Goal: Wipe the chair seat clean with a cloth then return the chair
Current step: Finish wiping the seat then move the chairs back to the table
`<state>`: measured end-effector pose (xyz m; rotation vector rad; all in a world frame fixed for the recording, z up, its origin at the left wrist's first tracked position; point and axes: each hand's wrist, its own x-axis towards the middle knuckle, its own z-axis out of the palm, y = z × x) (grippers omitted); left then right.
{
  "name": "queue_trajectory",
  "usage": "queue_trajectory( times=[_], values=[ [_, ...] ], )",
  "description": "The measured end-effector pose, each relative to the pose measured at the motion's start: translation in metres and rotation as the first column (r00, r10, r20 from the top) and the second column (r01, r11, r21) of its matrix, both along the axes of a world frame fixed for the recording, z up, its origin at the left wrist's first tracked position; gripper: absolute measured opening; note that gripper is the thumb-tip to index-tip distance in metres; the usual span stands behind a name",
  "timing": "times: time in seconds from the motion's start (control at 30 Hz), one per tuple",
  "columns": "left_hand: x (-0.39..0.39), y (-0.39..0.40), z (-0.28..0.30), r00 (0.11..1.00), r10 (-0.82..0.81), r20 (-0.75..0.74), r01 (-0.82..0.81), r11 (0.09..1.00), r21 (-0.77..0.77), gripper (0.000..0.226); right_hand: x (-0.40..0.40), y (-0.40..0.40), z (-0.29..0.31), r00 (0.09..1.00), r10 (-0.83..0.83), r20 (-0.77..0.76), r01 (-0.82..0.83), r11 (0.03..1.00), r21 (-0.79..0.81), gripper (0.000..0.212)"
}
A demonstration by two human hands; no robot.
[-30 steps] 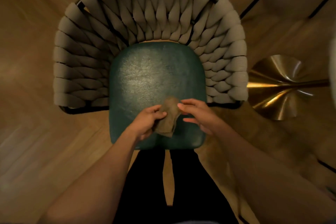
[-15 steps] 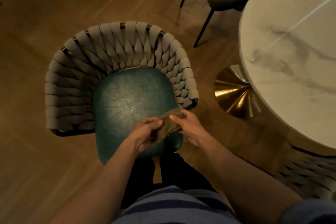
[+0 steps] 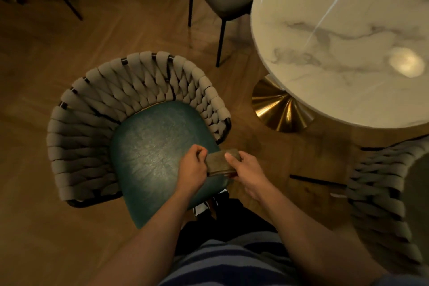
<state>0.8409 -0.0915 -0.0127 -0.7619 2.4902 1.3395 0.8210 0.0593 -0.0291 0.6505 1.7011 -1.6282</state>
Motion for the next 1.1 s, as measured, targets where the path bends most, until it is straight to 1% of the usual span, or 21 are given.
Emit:
queue_trajectory(
  times=[0.07,0.13,0.17,0.23,0.27,0.3,0.33,0.4,0.5,0.6,0.63,0.73,0.83,0.87,0.93,0.97,1.03,1.1],
  values=[
    [-0.007,0.01,0.002,0.993,-0.113,-0.027,0.114,0.994,0.007,0.012,0.003,0.014,0.001,0.999,-0.042,-0.025,0.043,0.998,0.035,0.012],
    [-0.018,0.023,0.001,0.991,-0.133,-0.01,0.134,0.99,0.039,0.012,0.003,0.032,0.003,0.994,-0.081,-0.08,0.087,0.993,0.085,0.01],
    [-0.024,0.031,0.001,0.994,-0.096,0.044,0.092,0.993,0.074,0.019,0.002,0.041,0.004,0.987,-0.124,-0.099,0.133,0.987,0.092,0.007],
    [-0.037,0.048,0.0,0.977,-0.02,0.211,-0.03,0.972,0.231,0.032,-0.004,0.061,0.009,0.971,-0.19,-0.145,0.205,0.974,0.096,0.004],
    [-0.044,0.058,0.001,0.961,-0.022,0.275,-0.065,0.951,0.301,0.031,-0.009,0.073,0.009,0.964,-0.2,-0.178,0.222,0.968,0.114,0.004],
    [-0.052,0.068,0.001,0.953,-0.047,0.298,-0.061,0.937,0.343,0.025,-0.014,0.085,0.01,0.958,-0.199,-0.206,0.229,0.965,0.129,0.005],
    [-0.062,0.078,0.001,0.955,-0.073,0.287,-0.037,0.932,0.361,0.017,-0.02,0.097,0.01,0.954,-0.197,-0.228,0.232,0.963,0.139,0.005],
    [-0.084,0.1,0.002,0.972,-0.094,0.216,0.004,0.924,0.383,0.008,-0.035,0.123,0.008,0.949,-0.197,-0.245,0.243,0.955,0.172,0.008],
    [-0.123,0.139,0.003,0.981,-0.173,0.087,0.132,0.926,0.354,0.008,-0.065,0.168,0.007,0.942,-0.196,-0.274,0.265,0.932,0.246,0.012],
    [-0.164,0.183,0.001,0.957,-0.291,0.019,0.278,0.93,0.239,0.002,-0.102,0.214,0.007,0.94,-0.19,-0.283,0.273,0.917,0.292,0.014],
    [-0.177,0.198,0.0,0.95,-0.313,0.001,0.306,0.93,0.202,0.004,-0.115,0.23,0.007,0.94,-0.186,-0.286,0.277,0.907,0.319,0.016],
    [-0.214,0.242,-0.001,0.947,-0.32,-0.006,0.316,0.933,0.173,0.004,-0.147,0.273,0.008,0.931,-0.213,-0.298,0.316,0.879,0.358,0.024],
    [-0.246,0.277,0.001,0.921,-0.388,-0.031,0.389,0.915,0.104,0.007,-0.175,0.307,0.009,0.923,-0.231,-0.308,0.344,0.855,0.388,0.027],
    [-0.255,0.286,0.001,0.916,-0.401,-0.021,0.401,0.91,0.103,0.01,-0.183,0.315,0.009,0.922,-0.231,-0.31,0.346,0.852,0.393,0.028],
    [-0.272,0.298,0.0,0.911,-0.413,0.019,0.399,0.892,0.213,0.017,-0.198,0.328,0.008,0.92,-0.241,-0.309,0.352,0.854,0.382,0.028],
    [-0.28,0.302,-0.001,0.903,-0.43,0.023,0.412,0.878,0.243,0.022,-0.205,0.334,0.008,0.919,-0.242,-0.311,0.353,0.855,0.381,0.026],
    [-0.293,0.308,-0.003,0.893,-0.449,-0.007,0.439,0.87,0.223,0.032,-0.216,0.342,0.007,0.919,-0.239,-0.315,0.351,0.858,0.375,0.027],
    [-0.301,0.312,-0.007,0.898,-0.439,-0.036,0.438,0.883,0.17,0.039,-0.223,0.35,0.007,0.926,-0.216,-0.31,0.329,0.863,0.382,0.03]
  ],
)
